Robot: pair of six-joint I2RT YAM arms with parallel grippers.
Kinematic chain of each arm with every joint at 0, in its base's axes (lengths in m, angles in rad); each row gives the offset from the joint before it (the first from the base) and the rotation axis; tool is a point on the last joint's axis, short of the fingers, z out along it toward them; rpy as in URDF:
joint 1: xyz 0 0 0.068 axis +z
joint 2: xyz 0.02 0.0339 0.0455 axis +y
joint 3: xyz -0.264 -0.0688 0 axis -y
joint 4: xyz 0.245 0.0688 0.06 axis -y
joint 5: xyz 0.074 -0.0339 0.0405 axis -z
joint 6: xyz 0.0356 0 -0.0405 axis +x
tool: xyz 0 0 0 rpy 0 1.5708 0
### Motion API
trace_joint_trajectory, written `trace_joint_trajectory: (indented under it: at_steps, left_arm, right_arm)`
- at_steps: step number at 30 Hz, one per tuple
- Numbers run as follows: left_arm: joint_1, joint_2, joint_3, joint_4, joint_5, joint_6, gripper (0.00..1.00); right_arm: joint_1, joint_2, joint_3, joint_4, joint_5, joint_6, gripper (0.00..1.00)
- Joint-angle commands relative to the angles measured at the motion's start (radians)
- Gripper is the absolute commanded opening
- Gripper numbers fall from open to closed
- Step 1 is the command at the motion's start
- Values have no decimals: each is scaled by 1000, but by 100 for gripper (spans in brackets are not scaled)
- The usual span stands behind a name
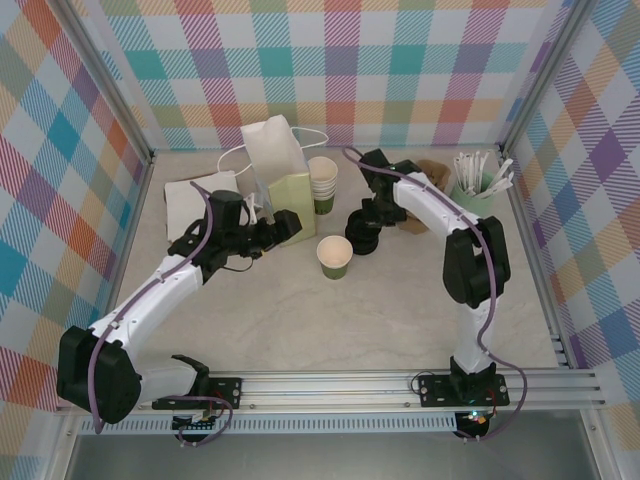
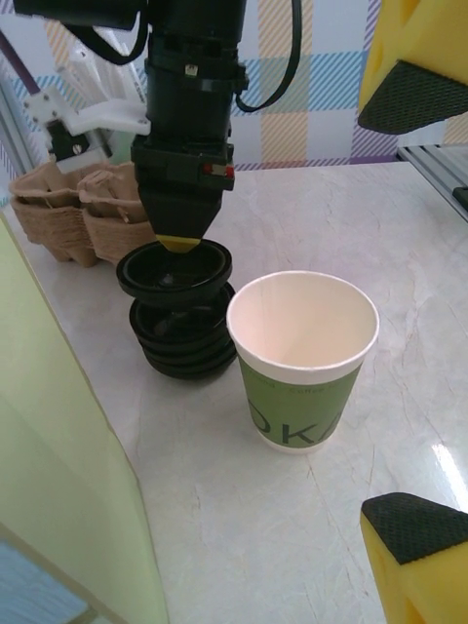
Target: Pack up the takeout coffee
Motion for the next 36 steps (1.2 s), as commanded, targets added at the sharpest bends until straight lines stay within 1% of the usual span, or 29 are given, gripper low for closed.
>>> trace_joint_trajectory:
  at_steps: [1,6,10,14,20,25,30,34,36]
  left_arm:
    - [-18,-4,54,7,31,-13,96]
    - [-46,18,103,17,56,-21,95]
    - [-85,55,146,39,59,-31,95]
    - [-128,124,204,72,69,-37,95]
    - [-201,251,306,102,65,-38,96]
    - [-245,337,361,135,70,-54,95]
    - [-277,398,399,156,75,-63,92]
    - [-288,428,413,155,72,-64,85]
    - [-288,435,418,155,69,-62,79]
  right_arm:
    - [0,-106,-22,4,18,1,15]
    - [0,-221,-86,51,-4,6,15]
    - [1,-334,-172,114,-33,6,15]
    - [3,-436,-257,165,-60,2,14]
    - [4,-551,-359,222,-105,14,14]
    - [7,-605,-406,250,-138,30,14]
    - [16,-616,-416,267,-175,41,13]
    - [26,-612,-416,279,-194,50,13]
    - [31,-609,-416,283,-199,54,13]
